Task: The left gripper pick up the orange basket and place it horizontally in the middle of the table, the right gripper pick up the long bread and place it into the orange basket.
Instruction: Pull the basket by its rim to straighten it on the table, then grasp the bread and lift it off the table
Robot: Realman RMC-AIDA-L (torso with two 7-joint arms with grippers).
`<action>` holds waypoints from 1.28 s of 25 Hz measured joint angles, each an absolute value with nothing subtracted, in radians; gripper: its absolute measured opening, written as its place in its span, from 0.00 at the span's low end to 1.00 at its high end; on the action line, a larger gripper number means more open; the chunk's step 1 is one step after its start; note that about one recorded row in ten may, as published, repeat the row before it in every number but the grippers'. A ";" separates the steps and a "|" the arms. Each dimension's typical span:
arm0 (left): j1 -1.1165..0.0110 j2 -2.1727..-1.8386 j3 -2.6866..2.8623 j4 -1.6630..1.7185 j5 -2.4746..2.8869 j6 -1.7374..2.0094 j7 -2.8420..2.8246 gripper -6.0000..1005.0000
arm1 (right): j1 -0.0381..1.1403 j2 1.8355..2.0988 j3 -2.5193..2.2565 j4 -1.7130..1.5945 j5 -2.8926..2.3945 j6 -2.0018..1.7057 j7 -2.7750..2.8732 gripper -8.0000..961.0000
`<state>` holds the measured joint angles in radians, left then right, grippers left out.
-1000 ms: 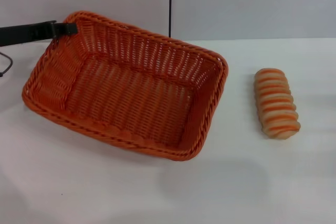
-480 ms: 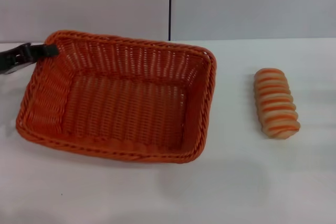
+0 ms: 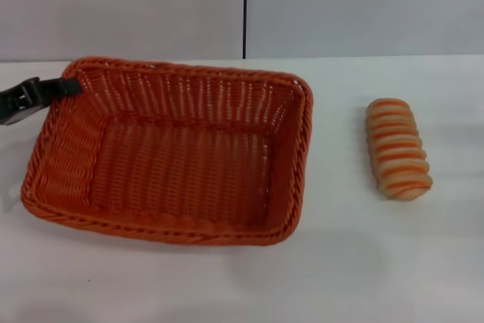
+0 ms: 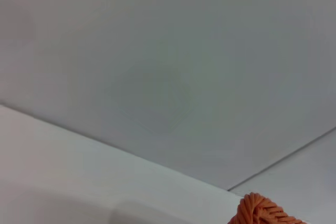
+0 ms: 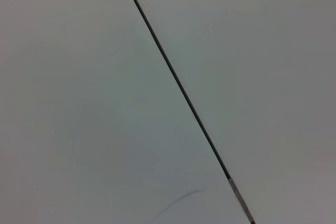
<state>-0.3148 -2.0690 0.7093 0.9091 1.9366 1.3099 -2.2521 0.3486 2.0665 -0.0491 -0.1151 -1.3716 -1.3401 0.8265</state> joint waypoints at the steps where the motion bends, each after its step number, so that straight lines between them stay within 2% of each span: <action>1: -0.315 -2.069 0.709 0.909 1.937 1.310 -2.252 0.20 | 0.350 2.066 -0.049 -0.115 -1.372 -1.339 0.826 0.66; 16: -0.322 -2.061 0.746 0.906 1.894 1.332 -2.258 0.21 | 0.367 2.066 -0.051 -0.125 -1.376 -1.321 0.830 0.66; 22: -0.325 -2.060 0.745 0.908 1.890 1.335 -2.259 0.40 | 0.369 2.064 -0.051 -0.127 -1.376 -1.321 0.830 0.66; 28: -0.340 -2.054 0.697 0.924 1.888 1.334 -2.227 0.60 | 0.371 2.051 -0.081 -0.140 -1.379 -1.324 0.874 0.66; 32: -0.353 -2.054 0.586 0.921 1.869 1.331 -2.114 0.65 | 0.371 2.037 -0.202 -0.215 -1.380 -1.325 1.007 0.66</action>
<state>-0.3532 -2.0537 0.5856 0.9215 1.8693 1.3309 -2.1137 0.3713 2.0372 -0.2016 -0.2146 -1.3805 -1.3246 1.0073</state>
